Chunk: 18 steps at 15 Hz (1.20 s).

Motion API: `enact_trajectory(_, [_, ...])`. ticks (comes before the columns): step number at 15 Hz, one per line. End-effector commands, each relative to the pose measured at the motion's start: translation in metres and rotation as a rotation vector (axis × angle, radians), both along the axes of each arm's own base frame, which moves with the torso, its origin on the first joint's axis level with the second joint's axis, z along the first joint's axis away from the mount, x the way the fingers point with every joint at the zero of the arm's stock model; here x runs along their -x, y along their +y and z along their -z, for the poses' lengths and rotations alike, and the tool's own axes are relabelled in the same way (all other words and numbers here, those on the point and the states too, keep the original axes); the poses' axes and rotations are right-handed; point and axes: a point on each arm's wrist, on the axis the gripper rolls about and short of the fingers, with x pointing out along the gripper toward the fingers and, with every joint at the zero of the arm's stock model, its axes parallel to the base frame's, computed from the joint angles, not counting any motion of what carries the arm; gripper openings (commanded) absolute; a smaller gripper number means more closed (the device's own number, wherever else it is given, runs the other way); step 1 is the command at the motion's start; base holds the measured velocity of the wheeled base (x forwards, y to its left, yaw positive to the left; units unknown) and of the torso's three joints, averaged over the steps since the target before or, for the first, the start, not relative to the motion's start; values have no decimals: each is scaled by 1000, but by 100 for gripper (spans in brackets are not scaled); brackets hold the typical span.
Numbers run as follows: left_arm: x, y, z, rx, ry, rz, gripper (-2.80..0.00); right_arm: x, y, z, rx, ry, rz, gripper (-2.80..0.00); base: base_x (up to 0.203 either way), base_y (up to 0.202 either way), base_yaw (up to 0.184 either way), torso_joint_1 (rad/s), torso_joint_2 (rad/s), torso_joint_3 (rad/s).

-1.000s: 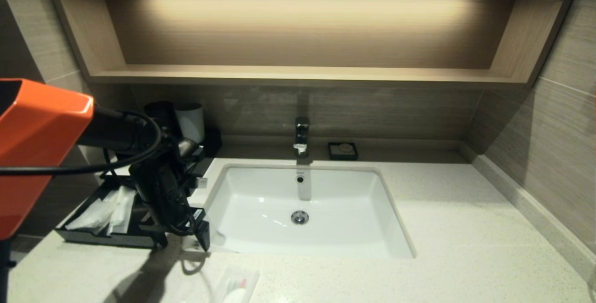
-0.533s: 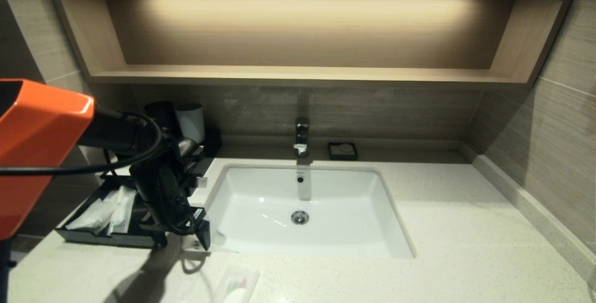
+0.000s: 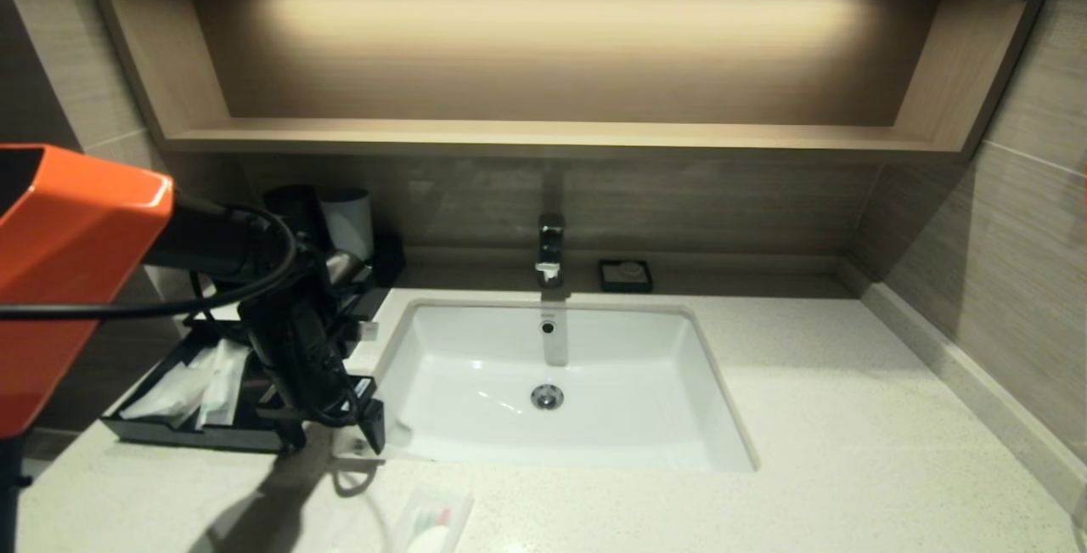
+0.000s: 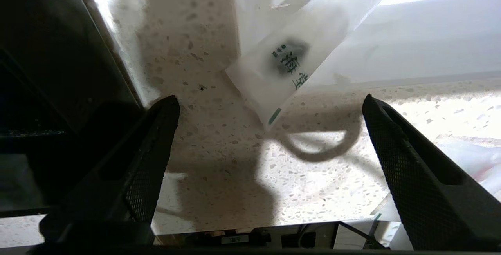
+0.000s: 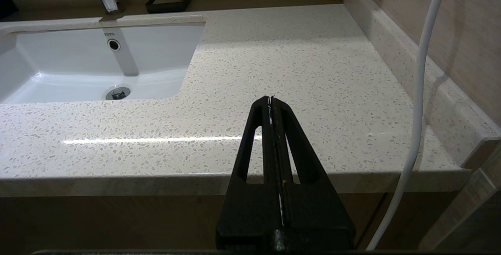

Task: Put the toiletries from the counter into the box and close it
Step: Pick up the bathroom toiletry

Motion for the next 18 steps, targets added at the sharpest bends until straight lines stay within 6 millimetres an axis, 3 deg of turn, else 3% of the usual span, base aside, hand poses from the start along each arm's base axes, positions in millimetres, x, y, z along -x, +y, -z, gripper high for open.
enact_trajectory(1, [-2,-2,0,1,-8,-5,0,0,0,0,-1,0,0,-280,0,0,0,0,0,0])
enact_trajectory(14, [-4,-7,-1,7,-26,-8,0,0,0,0,-1,1,0,-280,0,0,0,0,0,0])
enact_trajectory(15, [-3,-7,0,5,-20,-10,-280,0,0,0,-1,1,0,-280,0,0,0,0,0,0])
enact_trajectory(18, [-3,-7,1,4,-10,-10,-280,0,0,0,-1,1,0,-280,0,0,0,0,0,0])
